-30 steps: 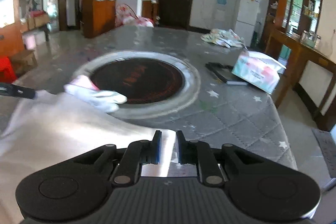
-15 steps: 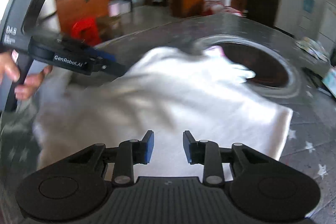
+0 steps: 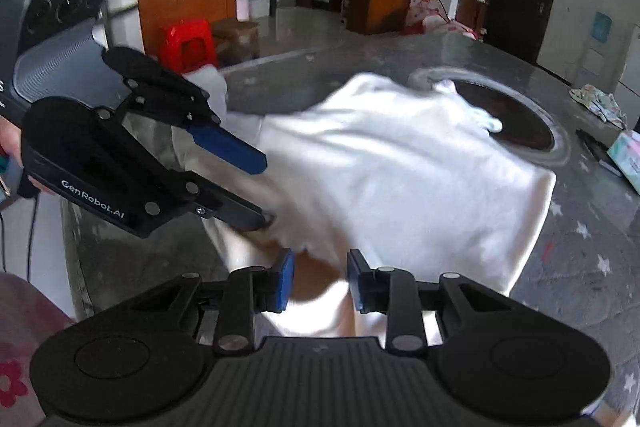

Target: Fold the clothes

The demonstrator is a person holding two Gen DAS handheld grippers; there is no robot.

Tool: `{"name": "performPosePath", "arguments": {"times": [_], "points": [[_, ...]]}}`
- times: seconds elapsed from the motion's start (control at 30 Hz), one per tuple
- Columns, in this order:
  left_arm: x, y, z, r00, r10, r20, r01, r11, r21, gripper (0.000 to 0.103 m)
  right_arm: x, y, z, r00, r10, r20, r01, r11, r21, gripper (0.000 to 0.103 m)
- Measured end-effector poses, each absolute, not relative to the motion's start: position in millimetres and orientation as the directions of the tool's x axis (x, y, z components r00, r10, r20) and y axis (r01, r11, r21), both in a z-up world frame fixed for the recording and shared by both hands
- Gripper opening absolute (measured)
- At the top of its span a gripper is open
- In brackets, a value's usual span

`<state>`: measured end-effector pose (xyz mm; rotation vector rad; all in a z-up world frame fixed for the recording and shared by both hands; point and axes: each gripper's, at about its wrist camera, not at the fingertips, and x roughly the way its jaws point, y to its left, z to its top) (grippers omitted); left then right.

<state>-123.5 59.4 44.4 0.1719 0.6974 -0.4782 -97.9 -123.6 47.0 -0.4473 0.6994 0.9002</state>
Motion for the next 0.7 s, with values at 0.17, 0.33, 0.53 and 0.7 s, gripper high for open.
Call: {"name": "performPosePath", "arguments": {"times": [0.17, 0.33, 0.53, 0.7], "points": [[-133, 58, 32, 0.652, -0.322, -0.687, 0.461, 0.887, 0.022, 0.021, -98, -128, 39, 0.456, 0.525, -0.719, -0.792, 0.607, -0.059, 0.003], [-160, 65, 47, 0.704, -0.354, -0.615, 0.469, 0.883, 0.028, 0.015, -120, -138, 57, 0.444, 0.577, -0.685, -0.823, 0.564, -0.059, 0.002], [-187, 65, 42, 0.654, -0.398, -0.643, 0.517, 0.856, -0.003, 0.015, -149, -140, 48, 0.378, 0.559, -0.738, -0.872, 0.482, -0.081, 0.002], [-195, 67, 33, 0.600, -0.414, -0.684, 0.539, 0.842, -0.038, 0.019, -159, -136, 40, 0.297, 0.566, -0.769, -0.908, 0.417, -0.044, 0.011]]}}
